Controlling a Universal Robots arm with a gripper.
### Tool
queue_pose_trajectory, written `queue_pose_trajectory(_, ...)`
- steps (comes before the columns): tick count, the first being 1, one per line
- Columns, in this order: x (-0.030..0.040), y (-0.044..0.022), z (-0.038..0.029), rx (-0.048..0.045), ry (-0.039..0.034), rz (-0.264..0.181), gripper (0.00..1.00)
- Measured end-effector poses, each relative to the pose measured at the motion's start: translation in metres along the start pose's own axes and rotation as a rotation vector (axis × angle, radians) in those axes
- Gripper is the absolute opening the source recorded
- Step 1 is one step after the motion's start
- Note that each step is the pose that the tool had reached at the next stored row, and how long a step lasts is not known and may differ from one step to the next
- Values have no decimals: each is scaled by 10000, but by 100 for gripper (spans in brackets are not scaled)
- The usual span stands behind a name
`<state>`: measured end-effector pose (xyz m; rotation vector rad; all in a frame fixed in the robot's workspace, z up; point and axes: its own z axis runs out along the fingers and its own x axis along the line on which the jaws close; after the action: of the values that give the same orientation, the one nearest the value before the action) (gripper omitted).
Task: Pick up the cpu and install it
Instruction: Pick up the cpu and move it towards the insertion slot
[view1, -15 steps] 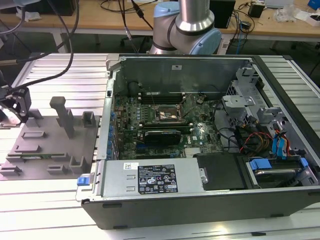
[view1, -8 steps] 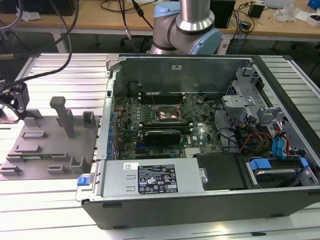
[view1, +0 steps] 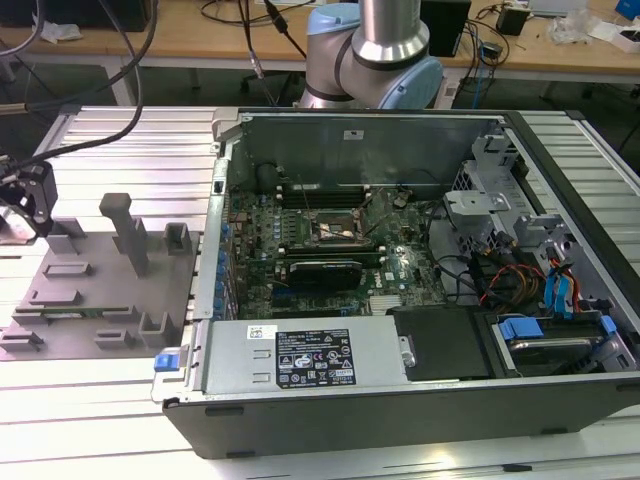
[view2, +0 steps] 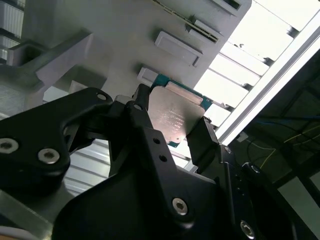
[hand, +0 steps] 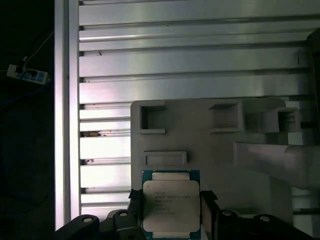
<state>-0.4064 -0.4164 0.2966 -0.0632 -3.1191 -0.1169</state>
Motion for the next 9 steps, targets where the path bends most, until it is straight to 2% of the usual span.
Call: queue_pose_trajectory(9,-12,6,-69,-2,-2,0,55)
